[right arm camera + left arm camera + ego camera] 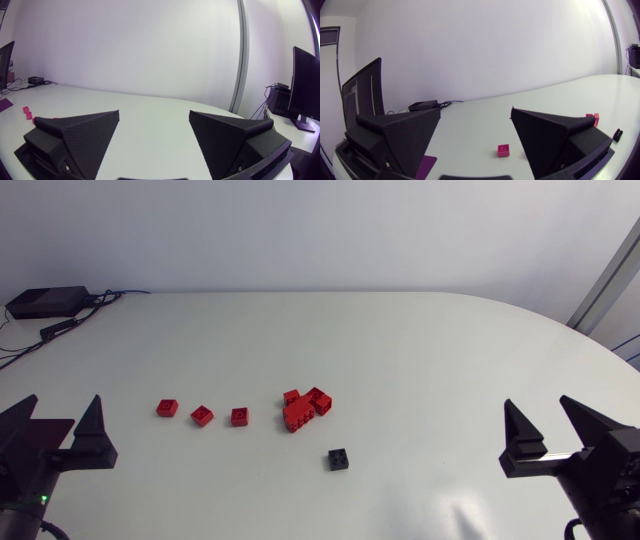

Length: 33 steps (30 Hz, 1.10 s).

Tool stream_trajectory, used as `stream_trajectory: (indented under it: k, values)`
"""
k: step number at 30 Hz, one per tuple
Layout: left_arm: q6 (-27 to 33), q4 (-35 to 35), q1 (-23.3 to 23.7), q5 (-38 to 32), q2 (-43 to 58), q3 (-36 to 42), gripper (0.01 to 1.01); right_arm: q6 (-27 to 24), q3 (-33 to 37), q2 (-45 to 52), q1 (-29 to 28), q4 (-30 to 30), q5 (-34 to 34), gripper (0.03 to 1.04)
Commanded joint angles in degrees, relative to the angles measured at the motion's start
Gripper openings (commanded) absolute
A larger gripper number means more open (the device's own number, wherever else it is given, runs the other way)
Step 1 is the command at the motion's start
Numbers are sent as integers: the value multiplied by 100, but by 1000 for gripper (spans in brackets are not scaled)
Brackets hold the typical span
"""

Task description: Sort duplo bricks by size, large to the right and small to the left

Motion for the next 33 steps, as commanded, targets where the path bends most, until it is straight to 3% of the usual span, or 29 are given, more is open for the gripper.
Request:
stream_trajectory:
  k: [1, 12, 19, 23, 27, 30, 33]
  values:
    - [-5, 44, -54, 53, -84, -145, 985, 60, -222, -34, -17, -100, -34, 1005]
    - [145, 17, -679, 97, -93, -137, 984, -63, -213, 54, -333, -170, -34, 1005]
    - [83, -79, -424, 106, -84, -40, 972, -151, -160, -16, -509, -170, -43, 1005]
    - [13, -747, -846, 132, 566, 971, 977, -90, 683, 801, -307, -442, -157, 1005]
    - [-84, -1459, -951, 132, 2236, 2465, 985, -72, 1852, 2339, -298, -759, -166, 1005]
    - [48, -2602, -1074, 62, 3616, 3660, 985, -54, 2652, 3130, -307, -1207, -140, 1005]
    - [101, -4026, -1171, 1, 4917, 4732, 985, 121, 3549, 3939, -149, -2139, -157, 1005]
